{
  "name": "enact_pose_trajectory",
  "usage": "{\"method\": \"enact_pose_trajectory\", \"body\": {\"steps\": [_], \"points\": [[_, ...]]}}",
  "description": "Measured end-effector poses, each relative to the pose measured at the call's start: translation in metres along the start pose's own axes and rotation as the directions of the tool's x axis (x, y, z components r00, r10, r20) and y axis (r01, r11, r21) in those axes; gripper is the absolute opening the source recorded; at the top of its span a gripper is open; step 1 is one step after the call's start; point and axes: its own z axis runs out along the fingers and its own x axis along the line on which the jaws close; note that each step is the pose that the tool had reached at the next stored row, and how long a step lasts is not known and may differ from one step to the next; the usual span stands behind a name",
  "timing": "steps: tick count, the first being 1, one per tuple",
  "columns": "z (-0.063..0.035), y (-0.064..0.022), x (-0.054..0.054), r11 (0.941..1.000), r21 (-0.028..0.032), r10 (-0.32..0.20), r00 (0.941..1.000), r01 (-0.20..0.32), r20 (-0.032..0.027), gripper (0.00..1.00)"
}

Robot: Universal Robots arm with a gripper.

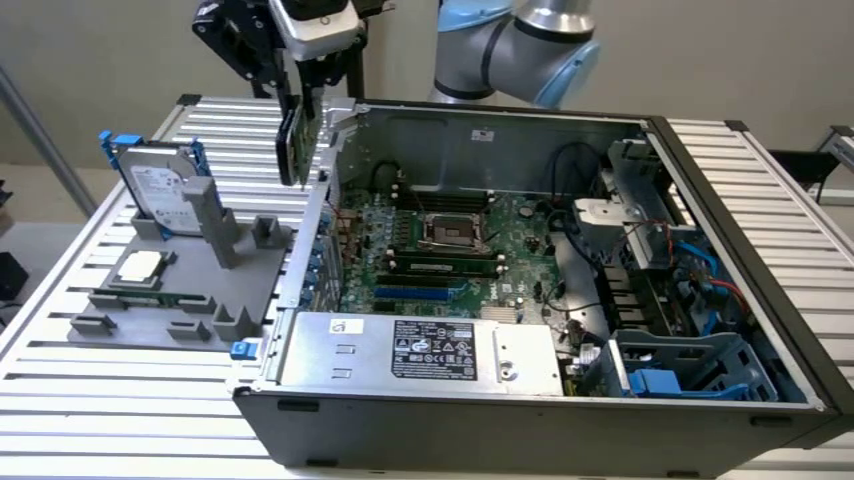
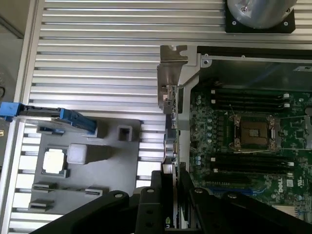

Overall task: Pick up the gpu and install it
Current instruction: 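Pick up the gpu and move the gpu toward the slot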

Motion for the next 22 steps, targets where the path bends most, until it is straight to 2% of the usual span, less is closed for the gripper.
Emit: {"method": "enact_pose_trajectory", "body": {"steps": [4, 7, 17, 22], "points": [[-0.0019, -0.0001, -0.018, 0.9999, -0.0111, 0.0, 1.0, 0.0, -0.0014, 0.26], [-0.0024, -0.0003, -0.032, 0.9999, -0.0149, 0.0, 1.0, 0.0, -0.0028, 0.26], [-0.0038, -0.0012, -0.077, 0.9999, -0.0154, 0.002, 1.0, -0.002, -0.0091, 0.26], [-0.0027, -0.0026, -0.1, 0.9999, -0.0154, 0.002, 0.9999, -0.002, -0.01, 0.26]]}}
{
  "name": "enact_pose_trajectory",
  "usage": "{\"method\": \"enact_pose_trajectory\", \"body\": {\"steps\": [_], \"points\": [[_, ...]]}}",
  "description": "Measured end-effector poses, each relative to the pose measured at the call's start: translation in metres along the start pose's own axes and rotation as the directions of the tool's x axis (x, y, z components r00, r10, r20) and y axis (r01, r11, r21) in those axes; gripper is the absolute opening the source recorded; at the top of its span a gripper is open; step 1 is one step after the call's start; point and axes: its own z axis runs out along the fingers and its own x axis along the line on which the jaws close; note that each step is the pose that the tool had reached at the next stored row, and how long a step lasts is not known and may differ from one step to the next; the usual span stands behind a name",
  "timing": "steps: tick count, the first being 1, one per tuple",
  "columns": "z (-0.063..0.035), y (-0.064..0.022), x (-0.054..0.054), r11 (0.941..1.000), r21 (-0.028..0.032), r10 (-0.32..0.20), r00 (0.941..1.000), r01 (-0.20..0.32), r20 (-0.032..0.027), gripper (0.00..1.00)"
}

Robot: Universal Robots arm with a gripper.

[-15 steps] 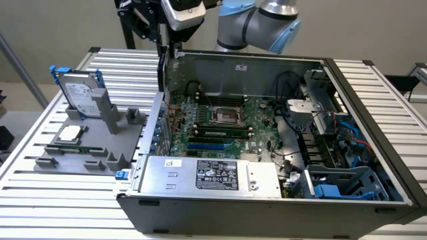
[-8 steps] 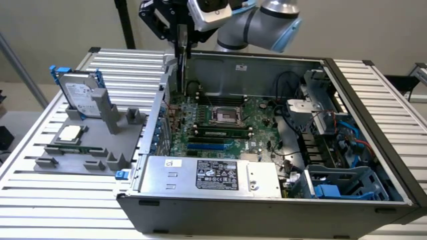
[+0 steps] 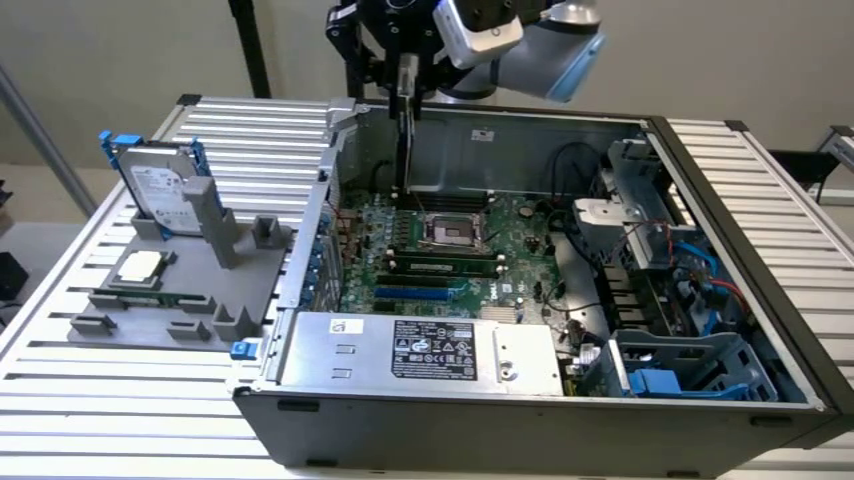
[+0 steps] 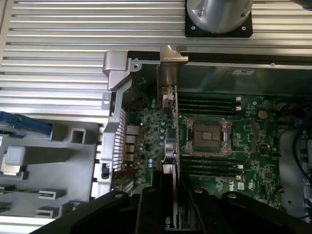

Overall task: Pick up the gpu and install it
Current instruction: 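Pick up the gpu and move the gpu toward the slot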

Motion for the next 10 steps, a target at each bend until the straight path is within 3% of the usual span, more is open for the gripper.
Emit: {"method": "enact_pose_trajectory", "body": {"steps": [10], "points": [[0.0084, -0.0077, -0.044, 1.0, -0.0027, 0.0, 1.0, 0.0, 0.0, 0.26]]}}
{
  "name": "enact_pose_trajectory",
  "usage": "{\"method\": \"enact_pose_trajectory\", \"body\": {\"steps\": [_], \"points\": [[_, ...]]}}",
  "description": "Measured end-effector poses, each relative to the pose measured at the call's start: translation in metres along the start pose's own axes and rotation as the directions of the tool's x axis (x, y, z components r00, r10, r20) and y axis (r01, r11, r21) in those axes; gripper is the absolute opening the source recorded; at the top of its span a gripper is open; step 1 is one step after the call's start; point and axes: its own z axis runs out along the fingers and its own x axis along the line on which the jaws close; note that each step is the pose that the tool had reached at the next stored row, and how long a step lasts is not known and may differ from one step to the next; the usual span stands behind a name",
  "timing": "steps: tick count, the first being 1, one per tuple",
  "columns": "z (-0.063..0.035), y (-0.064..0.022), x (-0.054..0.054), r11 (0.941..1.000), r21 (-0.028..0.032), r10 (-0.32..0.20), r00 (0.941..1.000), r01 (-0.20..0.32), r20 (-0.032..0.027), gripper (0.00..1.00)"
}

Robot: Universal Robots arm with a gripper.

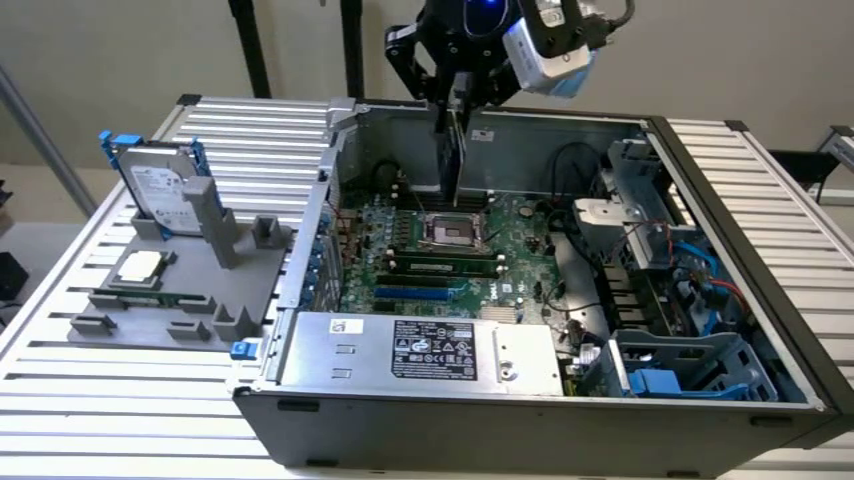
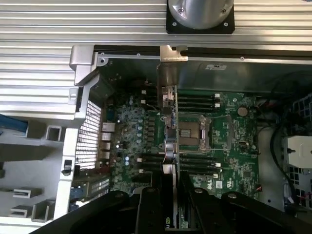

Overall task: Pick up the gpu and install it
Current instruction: 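Pick up the gpu and move the gpu toward the slot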

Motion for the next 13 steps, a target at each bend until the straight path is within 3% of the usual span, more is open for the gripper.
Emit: {"method": "enact_pose_trajectory", "body": {"steps": [13], "points": [[0.0103, -0.0159, -0.026, 1.0, -0.0077, 0.0, 1.0, 0.0, -0.001, 0.26]]}}
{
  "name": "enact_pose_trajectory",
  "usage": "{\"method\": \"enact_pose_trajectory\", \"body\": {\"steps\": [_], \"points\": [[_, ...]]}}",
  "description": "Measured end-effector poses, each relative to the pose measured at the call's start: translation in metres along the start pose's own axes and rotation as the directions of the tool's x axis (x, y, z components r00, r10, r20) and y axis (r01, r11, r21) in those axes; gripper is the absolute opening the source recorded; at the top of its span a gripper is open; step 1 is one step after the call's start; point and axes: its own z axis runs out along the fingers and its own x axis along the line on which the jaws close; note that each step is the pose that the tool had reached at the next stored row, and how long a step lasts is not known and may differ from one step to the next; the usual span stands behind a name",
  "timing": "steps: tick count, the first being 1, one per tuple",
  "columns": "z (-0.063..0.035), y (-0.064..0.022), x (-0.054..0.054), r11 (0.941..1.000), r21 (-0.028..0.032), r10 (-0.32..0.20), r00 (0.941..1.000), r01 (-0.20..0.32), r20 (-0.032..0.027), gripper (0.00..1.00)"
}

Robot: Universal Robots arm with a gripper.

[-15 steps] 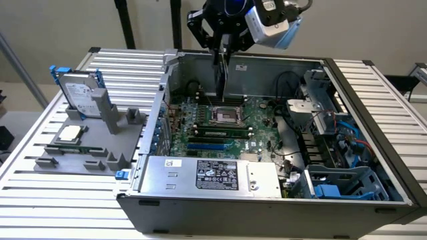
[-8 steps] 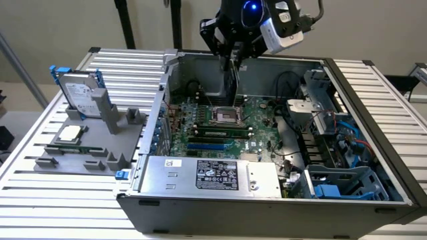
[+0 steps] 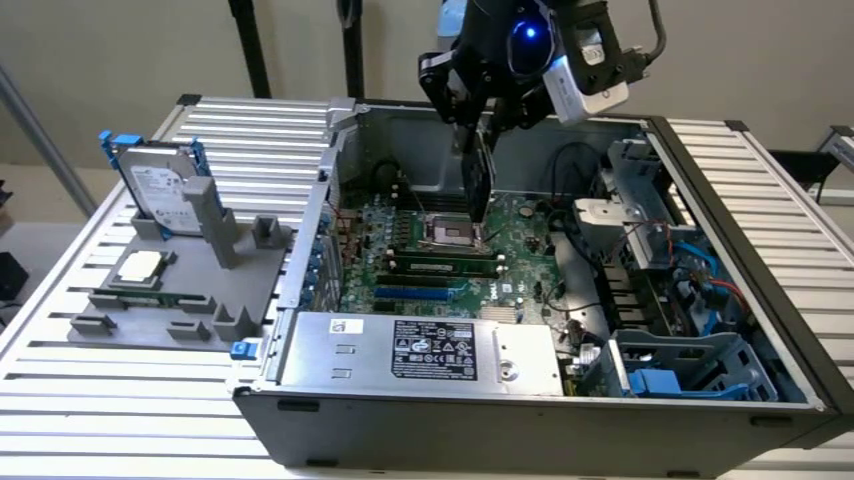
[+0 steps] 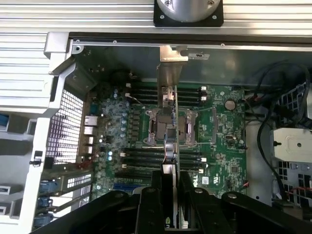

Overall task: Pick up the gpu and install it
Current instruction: 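Pick up the gpu and move the gpu toward the slot, then insert the gpu into the slot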

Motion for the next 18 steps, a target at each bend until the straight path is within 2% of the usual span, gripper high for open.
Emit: {"method": "enact_pose_trajectory", "body": {"steps": [3, 18], "points": [[-0.0003, -0.0004, -0.0023, 1.0, 0.0002, 0.002, 1.0, -0.002, -0.0033, 0.26], [-0.0002, -0.0005, -0.0024, 1.0, 0.0001, 0.002, 1.0, -0.002, -0.0032, 0.26]]}}
